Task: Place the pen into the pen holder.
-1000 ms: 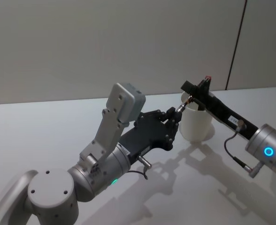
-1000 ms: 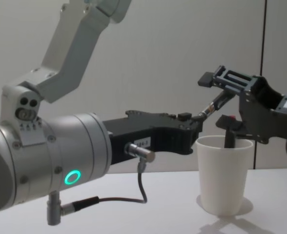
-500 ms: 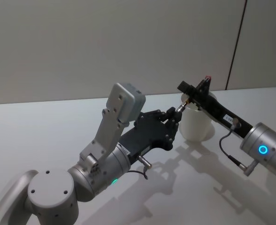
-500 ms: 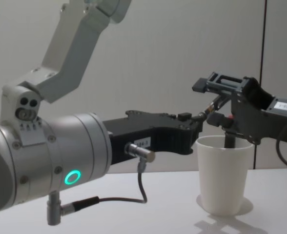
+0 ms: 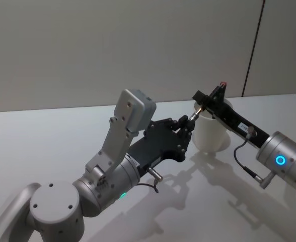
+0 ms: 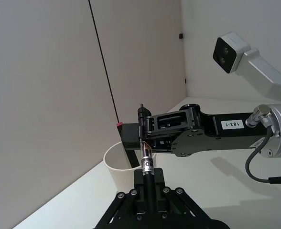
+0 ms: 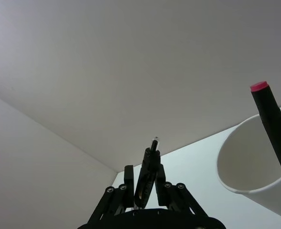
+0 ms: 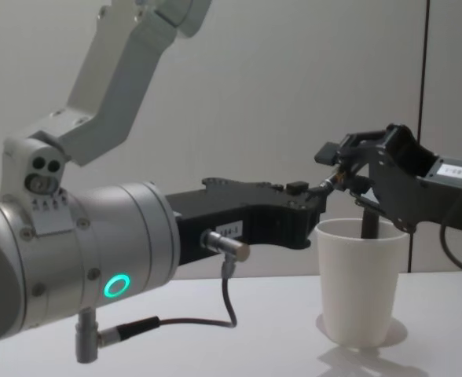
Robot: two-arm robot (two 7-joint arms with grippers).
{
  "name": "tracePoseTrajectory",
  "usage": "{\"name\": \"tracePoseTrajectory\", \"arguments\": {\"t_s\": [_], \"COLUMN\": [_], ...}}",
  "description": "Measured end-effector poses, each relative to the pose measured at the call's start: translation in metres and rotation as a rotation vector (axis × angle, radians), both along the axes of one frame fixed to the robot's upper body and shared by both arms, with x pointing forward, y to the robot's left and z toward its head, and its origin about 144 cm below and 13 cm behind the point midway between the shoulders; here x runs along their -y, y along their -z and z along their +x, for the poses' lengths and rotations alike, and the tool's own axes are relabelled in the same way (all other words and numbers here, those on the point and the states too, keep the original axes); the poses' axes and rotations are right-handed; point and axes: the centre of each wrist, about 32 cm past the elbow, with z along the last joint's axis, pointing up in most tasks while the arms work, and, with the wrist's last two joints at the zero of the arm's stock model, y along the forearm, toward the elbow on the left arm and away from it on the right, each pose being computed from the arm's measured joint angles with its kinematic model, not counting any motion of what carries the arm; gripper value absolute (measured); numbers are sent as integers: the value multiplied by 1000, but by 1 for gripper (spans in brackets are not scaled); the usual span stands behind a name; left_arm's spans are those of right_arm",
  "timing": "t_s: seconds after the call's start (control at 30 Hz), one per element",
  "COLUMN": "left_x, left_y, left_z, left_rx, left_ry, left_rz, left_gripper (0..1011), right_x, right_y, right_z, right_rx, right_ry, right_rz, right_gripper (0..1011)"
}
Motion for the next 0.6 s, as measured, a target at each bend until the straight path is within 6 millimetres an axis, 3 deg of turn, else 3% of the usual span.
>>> {"name": "tracePoseTrajectory", "arguments": {"t_s": [0.13,0.6], "left_x": [0,0], "left_y": [0,0], "left_z": [0,0], "left_rx": [0,0], "left_ry": [0,0], "left_rz": [0,0], "left_gripper": [118,118], "right_x": [0,-1], "right_y": [0,0], "right_z": [0,0], "right_rx": [0,0], "right_ry": [-1,-2], "right_rz": [1,3], "right_gripper": [170,154]}}
